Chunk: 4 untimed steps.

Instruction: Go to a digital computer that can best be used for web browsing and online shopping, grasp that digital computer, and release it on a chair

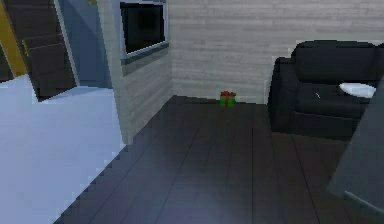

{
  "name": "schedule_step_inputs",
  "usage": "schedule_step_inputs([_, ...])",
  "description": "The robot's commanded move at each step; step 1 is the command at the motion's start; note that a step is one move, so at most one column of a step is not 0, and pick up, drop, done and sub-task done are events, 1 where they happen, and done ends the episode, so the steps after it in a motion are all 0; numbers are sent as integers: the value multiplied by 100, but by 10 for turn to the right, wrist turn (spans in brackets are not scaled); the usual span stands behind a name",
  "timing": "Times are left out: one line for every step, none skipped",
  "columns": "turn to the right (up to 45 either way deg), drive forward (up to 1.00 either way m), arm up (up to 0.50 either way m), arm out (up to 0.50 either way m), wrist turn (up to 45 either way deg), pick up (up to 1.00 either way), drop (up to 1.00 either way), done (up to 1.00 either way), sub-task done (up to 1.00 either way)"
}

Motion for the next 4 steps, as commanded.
schedule_step_inputs([0,0,0,0,450,0,0,0,0])
schedule_step_inputs([0,0,0,0,450,0,0,0,0])
schedule_step_inputs([0,0,0,0,390,0,0,0,0])
schedule_step_inputs([0,0,-42,0,0,0,0,0,0])
